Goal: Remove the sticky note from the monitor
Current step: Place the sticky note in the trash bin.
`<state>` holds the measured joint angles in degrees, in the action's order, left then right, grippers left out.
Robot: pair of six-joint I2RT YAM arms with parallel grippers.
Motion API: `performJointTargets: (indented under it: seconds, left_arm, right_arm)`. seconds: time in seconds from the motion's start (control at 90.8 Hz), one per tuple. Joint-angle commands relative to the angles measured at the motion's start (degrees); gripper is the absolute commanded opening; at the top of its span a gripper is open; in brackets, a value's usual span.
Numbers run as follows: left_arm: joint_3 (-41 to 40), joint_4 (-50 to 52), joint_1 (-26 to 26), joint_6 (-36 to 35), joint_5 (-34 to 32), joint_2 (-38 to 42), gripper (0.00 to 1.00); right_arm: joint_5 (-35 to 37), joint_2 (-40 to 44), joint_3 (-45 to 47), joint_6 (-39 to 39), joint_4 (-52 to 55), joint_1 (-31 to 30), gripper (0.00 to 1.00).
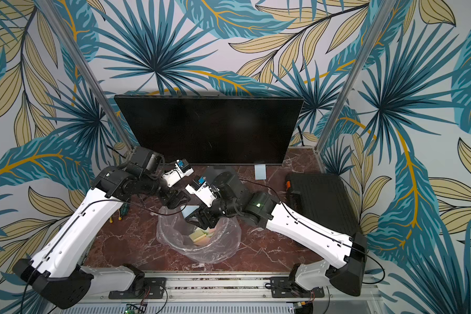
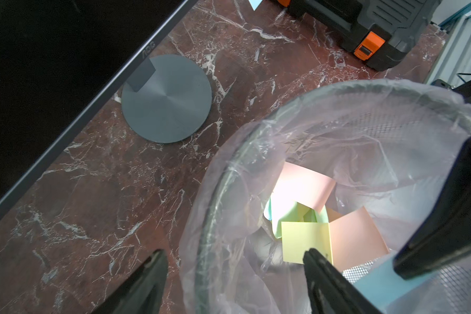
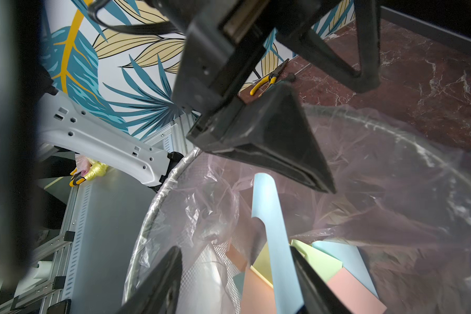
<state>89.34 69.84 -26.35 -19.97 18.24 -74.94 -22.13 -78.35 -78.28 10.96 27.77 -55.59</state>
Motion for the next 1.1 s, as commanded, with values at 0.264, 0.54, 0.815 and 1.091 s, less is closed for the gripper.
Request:
performJointTargets:
  seconds: [0.264,0.54,0.815,1.091]
  left_arm:
    - [-0.6,6.5,-1.4,-4.4,7.3,2.4,0.82]
    - [-2.5,6.0,-1.4,-5.4,4.0,4.6,0.82]
    - [-2.0,1.3,-1.4,-3.0,-1.9,3.5,0.83]
    - [3.6,4.2,-1.3,-4.9,1.5,2.2,1.00]
  right_arm:
    - [3.2,1.9,1.4,0.5,-1.5,-0.1,0.62]
    - [6.2,2.3,1.4,0.6,-1.5,0.0,0.66]
    - [4.7,2.4,1.3,0.5,-1.4,0.0,0.67]
    - [3.1,3.4,1.4,1.4,-2.1,0.1,0.70]
